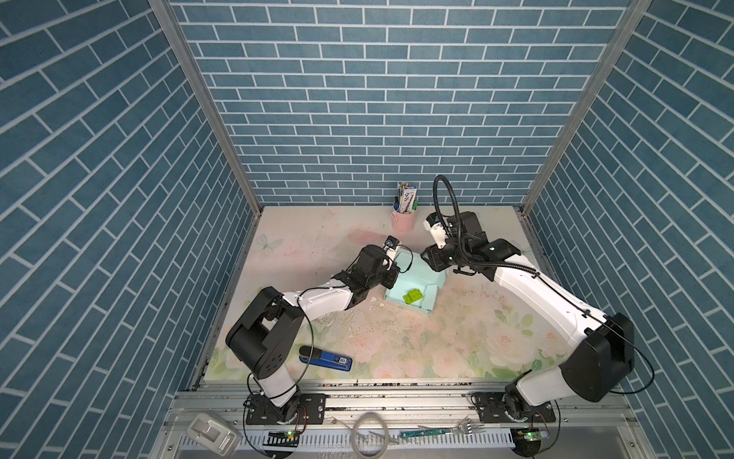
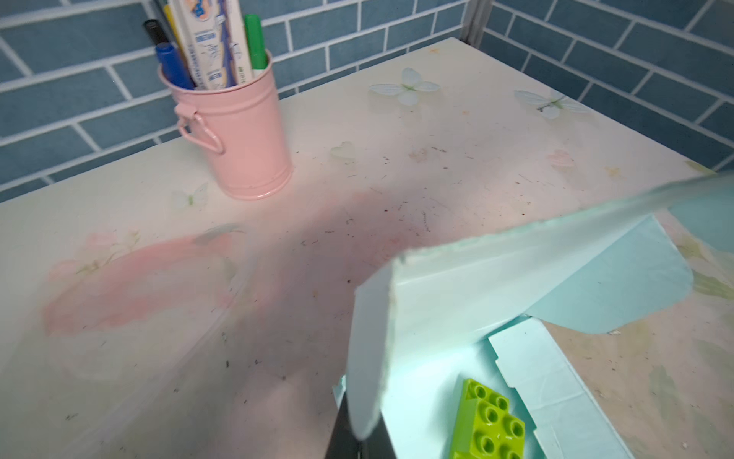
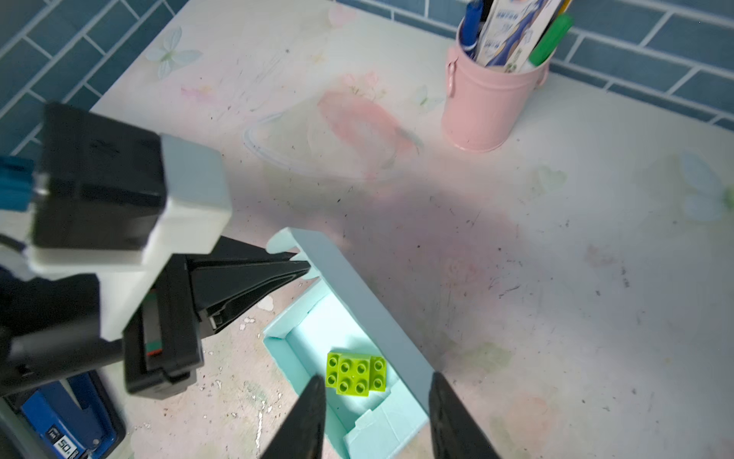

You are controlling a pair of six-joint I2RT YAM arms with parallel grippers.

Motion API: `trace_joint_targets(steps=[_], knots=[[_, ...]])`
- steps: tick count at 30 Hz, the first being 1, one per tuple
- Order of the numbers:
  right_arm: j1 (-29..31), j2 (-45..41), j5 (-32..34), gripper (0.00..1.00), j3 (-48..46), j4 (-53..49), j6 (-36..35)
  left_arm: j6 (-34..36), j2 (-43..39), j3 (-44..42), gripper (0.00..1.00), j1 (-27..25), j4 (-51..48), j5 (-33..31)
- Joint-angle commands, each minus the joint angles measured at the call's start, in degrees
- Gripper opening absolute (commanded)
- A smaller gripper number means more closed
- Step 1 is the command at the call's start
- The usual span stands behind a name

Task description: Fold the paper box

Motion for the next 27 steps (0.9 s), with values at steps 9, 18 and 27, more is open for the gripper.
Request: trace_joint_targets(steps=[9, 18, 27], knots=[[-0.2, -15.8, 6.5, 0.53, -17.9, 18.0, 2.9, -7.0, -9.1, -9.6, 0.00, -1.3, 5.8, -13.6], [-0.8, -20.2, 1.2, 0.56, -29.7, 28.1, 4.6, -7.4, -10.7, -11.3, 0.00, -1.5, 5.9, -13.6], [-1.7, -17.0, -2.4, 0.49, -34.8, 37.7, 5.5, -7.4, -11.5, -11.1, 0.00, -1.8, 4.4, -13.6]])
